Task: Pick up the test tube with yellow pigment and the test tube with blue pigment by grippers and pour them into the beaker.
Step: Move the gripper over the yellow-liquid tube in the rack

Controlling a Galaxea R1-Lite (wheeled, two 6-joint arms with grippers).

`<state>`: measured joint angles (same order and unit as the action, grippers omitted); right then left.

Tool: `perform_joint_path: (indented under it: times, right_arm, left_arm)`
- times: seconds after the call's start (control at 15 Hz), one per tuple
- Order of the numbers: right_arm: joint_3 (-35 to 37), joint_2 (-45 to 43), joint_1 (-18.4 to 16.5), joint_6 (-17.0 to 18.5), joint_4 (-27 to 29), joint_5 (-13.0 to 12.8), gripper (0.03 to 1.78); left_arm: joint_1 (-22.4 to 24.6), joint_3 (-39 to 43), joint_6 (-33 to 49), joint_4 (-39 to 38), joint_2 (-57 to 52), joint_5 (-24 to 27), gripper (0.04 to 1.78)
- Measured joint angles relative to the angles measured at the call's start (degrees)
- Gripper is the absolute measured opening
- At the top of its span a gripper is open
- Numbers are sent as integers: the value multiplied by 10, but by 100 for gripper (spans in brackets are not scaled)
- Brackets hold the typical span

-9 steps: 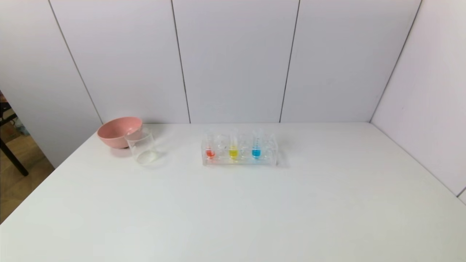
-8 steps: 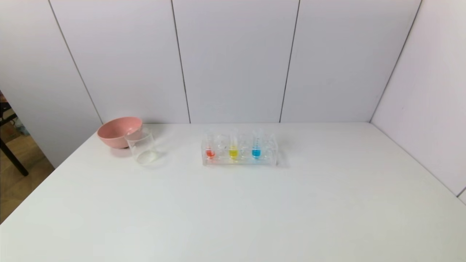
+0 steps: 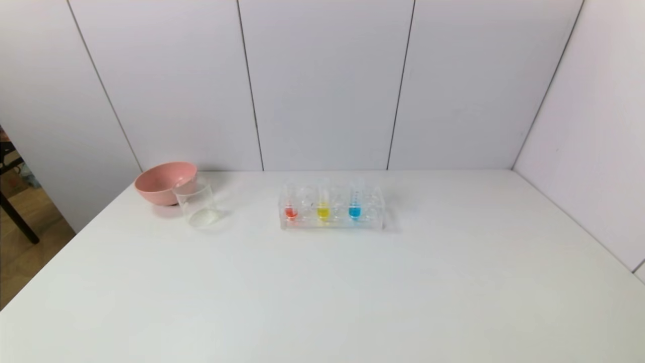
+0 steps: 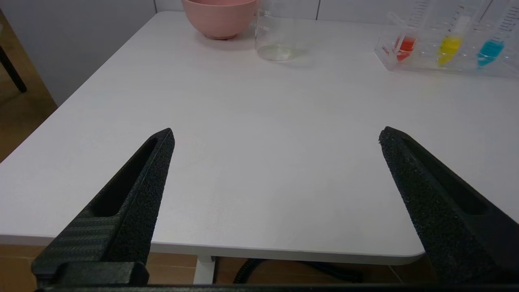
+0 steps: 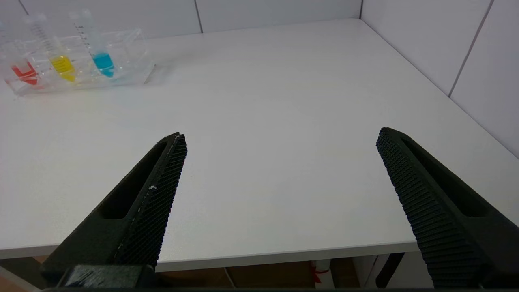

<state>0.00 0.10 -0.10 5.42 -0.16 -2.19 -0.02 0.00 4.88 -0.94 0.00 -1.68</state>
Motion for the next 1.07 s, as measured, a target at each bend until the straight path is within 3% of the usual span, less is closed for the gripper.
perform_joint_path:
  times: [1.07]
  right_arm:
    - [0,0,0,0,0,0,171]
  left_arm:
    - [0,0,-7,2,0,-2,176]
